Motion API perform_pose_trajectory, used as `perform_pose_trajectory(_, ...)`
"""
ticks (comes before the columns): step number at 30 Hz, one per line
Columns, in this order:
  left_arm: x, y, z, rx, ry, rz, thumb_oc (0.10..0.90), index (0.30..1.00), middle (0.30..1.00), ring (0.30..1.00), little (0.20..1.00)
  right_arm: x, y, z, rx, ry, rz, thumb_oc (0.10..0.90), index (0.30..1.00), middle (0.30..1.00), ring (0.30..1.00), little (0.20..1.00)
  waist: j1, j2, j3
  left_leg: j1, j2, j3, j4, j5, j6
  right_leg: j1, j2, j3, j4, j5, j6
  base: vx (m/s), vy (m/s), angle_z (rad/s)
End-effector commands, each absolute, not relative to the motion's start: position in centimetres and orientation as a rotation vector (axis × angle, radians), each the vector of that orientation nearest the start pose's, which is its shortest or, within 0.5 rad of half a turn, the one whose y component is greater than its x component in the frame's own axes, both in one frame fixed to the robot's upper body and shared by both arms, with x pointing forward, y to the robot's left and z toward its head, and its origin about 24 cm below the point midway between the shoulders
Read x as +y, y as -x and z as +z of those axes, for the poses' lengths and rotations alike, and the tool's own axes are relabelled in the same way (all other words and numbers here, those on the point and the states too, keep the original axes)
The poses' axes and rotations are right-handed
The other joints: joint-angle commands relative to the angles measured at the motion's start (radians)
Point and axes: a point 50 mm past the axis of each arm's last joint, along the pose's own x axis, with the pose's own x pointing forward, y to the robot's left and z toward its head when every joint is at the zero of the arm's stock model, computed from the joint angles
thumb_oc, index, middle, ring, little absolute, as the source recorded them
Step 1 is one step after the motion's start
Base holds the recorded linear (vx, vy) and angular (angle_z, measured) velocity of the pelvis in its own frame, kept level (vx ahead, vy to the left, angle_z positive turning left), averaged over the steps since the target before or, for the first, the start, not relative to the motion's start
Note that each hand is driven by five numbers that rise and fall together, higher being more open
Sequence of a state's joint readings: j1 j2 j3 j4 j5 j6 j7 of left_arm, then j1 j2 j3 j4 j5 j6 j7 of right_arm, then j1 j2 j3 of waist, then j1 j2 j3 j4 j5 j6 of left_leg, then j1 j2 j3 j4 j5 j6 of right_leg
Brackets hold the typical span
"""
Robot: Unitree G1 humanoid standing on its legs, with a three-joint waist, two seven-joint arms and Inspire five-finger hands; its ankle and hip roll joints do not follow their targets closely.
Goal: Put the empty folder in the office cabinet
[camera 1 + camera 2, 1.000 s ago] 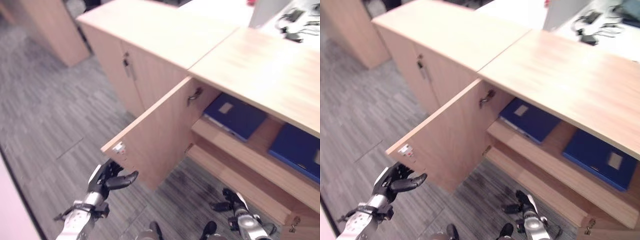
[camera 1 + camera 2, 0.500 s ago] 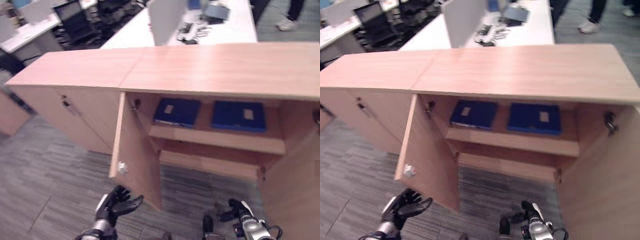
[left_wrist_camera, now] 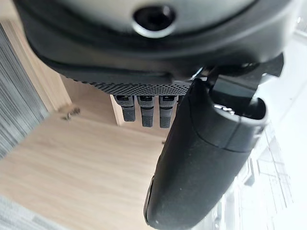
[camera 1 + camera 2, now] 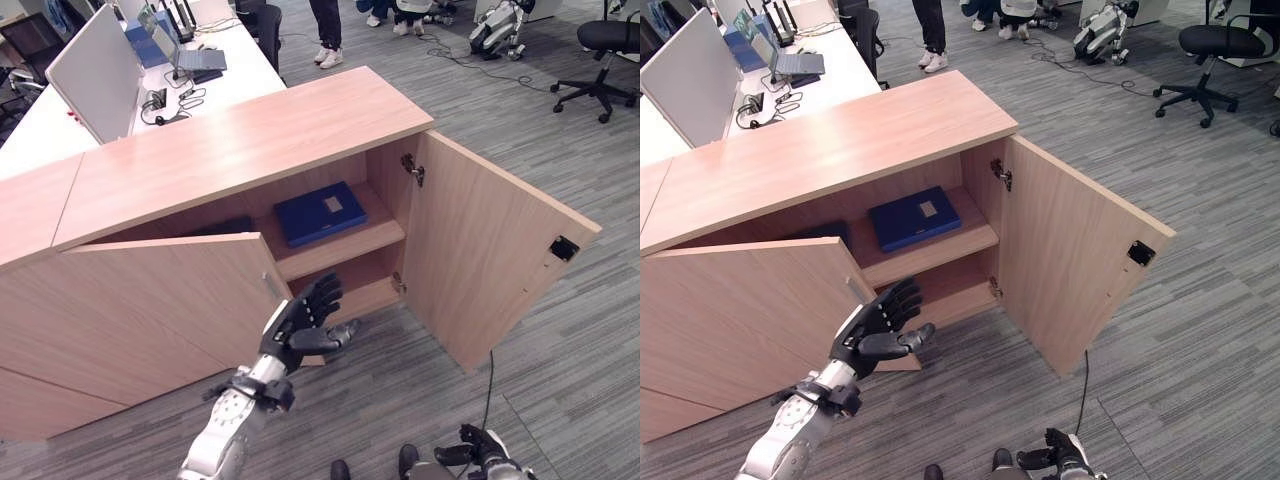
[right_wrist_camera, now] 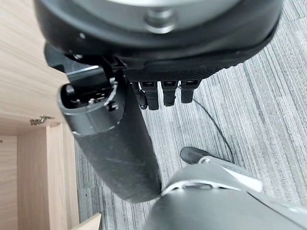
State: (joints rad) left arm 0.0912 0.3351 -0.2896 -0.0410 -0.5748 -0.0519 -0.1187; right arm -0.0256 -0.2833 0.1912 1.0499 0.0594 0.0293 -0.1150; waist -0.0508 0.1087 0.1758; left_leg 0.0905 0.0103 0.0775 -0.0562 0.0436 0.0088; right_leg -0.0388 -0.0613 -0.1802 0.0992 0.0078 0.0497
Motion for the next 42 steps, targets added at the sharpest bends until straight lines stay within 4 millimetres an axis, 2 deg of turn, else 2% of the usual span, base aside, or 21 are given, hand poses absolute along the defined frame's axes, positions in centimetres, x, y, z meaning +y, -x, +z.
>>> perform_pose_trajectory(1, 15.3, -23.9, 7.1, -0.141, 0.222, -0.325, 0.800, 0.900, 0.900, 0.900, 0.900, -22.3, -15.7, -13.6, 0.964, 0.363, -0.065, 0.800, 0.900, 0.900, 0.900, 0.900, -0.003, -0.062, -0.046, 0.023, -0.023, 0.003, -0.006, -0.085, -0.041, 0.113, -0.076, 0.004, -0.170, 0.021, 0.129, 0.06, 0.053, -0.07)
perform_pose_trajectory(5, 16.6, -26.0, 7.9, -0.184, 0.093, -0.244, 0.800, 0.900, 0.900, 0.900, 0.900, -22.2, -15.0, -13.8, 0.973, 0.328, -0.077, 0.800, 0.900, 0.900, 0.900, 0.900, -0.026, -0.070, -0.055, 0.032, -0.026, 0.017, -0.018, -0.087, -0.035, 0.107, -0.084, 0.018, -0.158, 0.020, 0.136, 0.08, 0.087, -0.05)
perform_pose_trajectory(6, 18.1, -27.8, 8.0, -0.180, 0.020, -0.149, 0.800, 0.900, 0.900, 0.900, 0.900, -22.2, -14.6, -13.8, 0.971, 0.314, -0.082, 0.800, 0.900, 0.900, 0.900, 0.900, -0.044, -0.077, -0.060, 0.034, -0.027, 0.027, -0.022, -0.090, -0.032, 0.099, -0.088, 0.026, -0.143, 0.019, 0.139, 0.07, 0.067, -0.16)
perform_pose_trajectory(9, 19.7, -29.4, 8.6, -0.190, -0.088, -0.078, 0.800, 0.900, 0.900, 0.900, 0.900, -22.4, -14.1, -13.9, 0.973, 0.308, -0.086, 0.800, 0.900, 0.900, 0.900, 0.900, -0.057, -0.086, -0.058, 0.034, -0.028, 0.035, -0.023, -0.092, -0.030, 0.087, -0.088, 0.031, -0.127, 0.018, 0.142, 0.05, 0.072, -0.15)
perform_pose_trajectory(10, 21.3, -30.5, 8.9, -0.177, -0.148, -0.020, 0.800, 0.900, 0.900, 0.900, 0.900, -22.7, -13.4, -14.1, 0.990, 0.307, -0.088, 0.800, 0.900, 0.900, 0.900, 0.900, -0.070, -0.095, -0.061, 0.036, -0.028, 0.049, -0.025, -0.094, -0.026, 0.076, -0.090, 0.035, -0.116, 0.023, 0.149, 0.03, 0.041, -0.18)
perform_pose_trajectory(12, 21.9, -30.8, 8.9, -0.165, -0.154, -0.004, 0.800, 0.900, 0.900, 0.900, 0.900, -22.7, -13.2, -14.1, 0.997, 0.305, -0.090, 0.800, 0.900, 0.900, 0.900, 0.900, -0.071, -0.098, -0.061, 0.036, -0.028, 0.055, -0.026, -0.095, -0.025, 0.073, -0.091, 0.036, -0.114, 0.024, 0.152, 0.05, 0.069, -0.23)
perform_pose_trajectory(15, 25.4, -31.6, 9.1, -0.105, -0.205, 0.043, 0.800, 0.900, 0.900, 0.900, 0.900, -23.2, -11.8, -14.6, 1.046, 0.291, -0.091, 0.800, 0.900, 0.900, 0.900, 0.900, -0.087, -0.109, -0.064, 0.039, -0.028, 0.084, -0.029, -0.100, -0.021, 0.052, -0.095, 0.052, -0.101, 0.038, 0.168, 0.04, 0.075, -0.13)
perform_pose_trajectory(17, 26.3, -31.6, 9.3, -0.097, -0.195, 0.063, 0.800, 0.900, 0.900, 0.900, 0.900, -23.3, -11.6, -14.7, 1.053, 0.290, -0.090, 0.800, 0.900, 0.900, 0.900, 0.900, -0.090, -0.111, -0.064, 0.041, -0.028, 0.092, -0.030, -0.102, -0.020, 0.048, -0.096, 0.056, -0.098, 0.041, 0.171, 0.03, 0.041, -0.22)
perform_pose_trajectory(19, 28.9, -32.5, 10.5, -0.090, -0.181, 0.147, 0.800, 0.900, 0.900, 0.900, 0.900, -23.6, -10.8, -14.9, 1.080, 0.283, -0.089, 0.800, 0.900, 0.900, 0.900, 0.900, -0.100, -0.119, -0.066, 0.046, -0.028, 0.111, -0.031, -0.106, -0.017, 0.037, -0.099, 0.063, -0.096, 0.052, 0.181, 0.04, 0.061, -0.25)
perform_pose_trajectory(20, 28.9, -32.5, 10.6, -0.092, -0.181, 0.146, 0.800, 0.900, 0.900, 0.900, 0.900, -23.6, -10.8, -14.9, 1.079, 0.282, -0.089, 0.800, 0.900, 0.900, 0.900, 0.900, -0.100, -0.120, -0.065, 0.046, -0.028, 0.111, -0.031, -0.106, -0.017, 0.037, -0.099, 0.063, -0.096, 0.052, 0.181, 0.03, 0.044, -0.18)
perform_pose_trajectory(22, 30.4, -33.4, 12.9, -0.127, -0.204, 0.187, 0.800, 0.900, 0.900, 0.900, 0.900, -23.8, -10.2, -15.1, 1.097, 0.253, -0.114, 0.800, 0.900, 0.900, 0.900, 0.900, -0.107, -0.129, -0.064, 0.043, -0.027, 0.120, -0.031, -0.109, -0.017, 0.032, -0.103, 0.067, -0.100, 0.064, 0.190, 0.02, 0.034, -0.18)
perform_pose_trajectory(23, 30.4, -33.4, 12.9, -0.127, -0.205, 0.187, 0.800, 0.900, 0.900, 0.900, 0.900, -23.8, -10.2, -15.1, 1.096, 0.253, -0.114, 0.800, 0.900, 0.900, 0.900, 0.900, -0.107, -0.129, -0.064, 0.043, -0.027, 0.120, -0.031, -0.109, -0.017, 0.033, -0.103, 0.067, -0.100, 0.064, 0.190, 0.01, 0.037, -0.18)
perform_pose_trajectory(29, 33.5, -35.4, 17.8, -0.167, -0.199, 0.340, 0.800, 0.900, 0.900, 0.900, 0.900, -23.9, -10.0, -15.1, 1.096, 0.210, -0.132, 0.800, 0.900, 0.900, 0.900, 0.900, -0.135, -0.139, -0.062, 0.029, -0.016, 0.132, -0.031, -0.109, -0.021, 0.015, -0.105, 0.067, -0.091, 0.081, 0.205, -0.01, 0.008, -0.09)
perform_pose_trajectory(33, 32.9, -35.8, 18.6, -0.211, -0.141, 0.349, 0.800, 0.900, 0.900, 0.900, 0.900, -23.8, -10.4, -15.0, 1.084, 0.194, -0.151, 0.800, 0.900, 0.900, 0.900, 0.900, -0.137, -0.142, -0.056, 0.027, -0.015, 0.133, -0.031, -0.108, -0.018, 0.011, -0.103, 0.063, -0.078, 0.080, 0.203, -0.02, -0.002, -0.01)
perform_pose_trajectory(36, 30.6, -35.9, 17.8, -0.257, -0.089, 0.263, 0.800, 0.900, 0.900, 0.900, 0.900, -23.6, -10.5, -15.1, 1.076, 0.162, -0.175, 0.800, 0.900, 0.900, 0.900, 0.900, -0.134, -0.146, -0.050, 0.030, -0.018, 0.134, -0.031, -0.106, -0.012, 0.013, -0.092, 0.060, -0.053, 0.060, 0.195, -0.04, 0.005, 0.00)
perform_pose_trajectory(37, 29.3, -35.6, 16.7, -0.261, -0.075, 0.217, 0.800, 0.900, 0.900, 0.900, 0.900, -23.5, -10.4, -15.1, 1.075, 0.150, -0.184, 0.800, 0.900, 0.900, 0.900, 0.900, -0.130, -0.145, -0.046, 0.032, -0.019, 0.135, -0.031, -0.105, -0.009, 0.010, -0.087, 0.054, -0.031, 0.049, 0.190, -0.10, 0.008, 0.01)
perform_pose_trajectory(38, 26.7, -34.1, 13.5, -0.239, -0.034, 0.126, 0.800, 0.900, 0.900, 0.900, 0.900, -23.1, -10.9, -15.1, 1.070, 0.129, -0.196, 0.800, 0.900, 0.900, 0.900, 0.900, -0.105, -0.146, -0.028, 0.031, -0.019, 0.145, -0.031, -0.099, -0.006, -0.001, -0.094, 0.001, 0.002, 0.053, 0.184, -0.14, -0.011, -0.04)
perform_pose_trajectory(39, 25.5, -32.8, 11.0, -0.190, 0.008, 0.090, 0.800, 0.900, 0.900, 0.900, 0.900, -22.8, -11.1, -15.2, 1.070, 0.126, -0.199, 0.800, 0.900, 0.900, 0.900, 0.900, -0.080, -0.142, -0.017, 0.029, -0.011, 0.160, -0.028, -0.097, -0.005, -0.012, -0.117, -0.071, 0.019, 0.047, 0.179, -0.16, -0.035, -0.42)
perform_pose_trajectory(40, 25.0, -31.7, 9.9, -0.170, 0.022, 0.069, 0.800, 0.900, 0.900, 0.900, 0.900, -22.7, -11.1, -15.2, 1.077, 0.128, -0.193, 0.800, 0.900, 0.900, 0.900, 0.900, -0.067, -0.137, -0.015, 0.027, -0.003, 0.173, -0.024, -0.096, -0.005, -0.018, -0.140, -0.134, 0.039, 0.042, 0.173, -0.14, -0.095, -0.68)
perform_pose_trajectory(41, 23.4, -29.5, 6.7, -0.087, 0.075, 0.007, 0.800, 0.900, 0.900, 0.900, 0.900, -22.3, -11.4, -15.3, 1.088, 0.135, -0.178, 0.800, 0.900, 0.900, 0.900, 0.900, -0.024, -0.128, -0.012, 0.028, 0.016, 0.223, -0.016, -0.103, -0.005, -0.020, -0.210, -0.262, 0.076, 0.054, 0.167, -0.05, -0.167, -0.99)
perform_pose_trajectory(42, 22.5, -27.7, 4.0, 0.006, 0.114, -0.030, 0.800, 0.900, 0.900, 0.900, 0.900, -22.2, -11.7, -15.3, 1.093, 0.139, -0.168, 0.800, 0.900, 0.900, 0.900, 0.900, -0.011, -0.131, -0.015, 0.035, 0.029, 0.239, -0.022, -0.117, -0.013, -0.003, -0.251, -0.288, 0.059, 0.066, 0.179, -0.07, -0.208, -1.06)
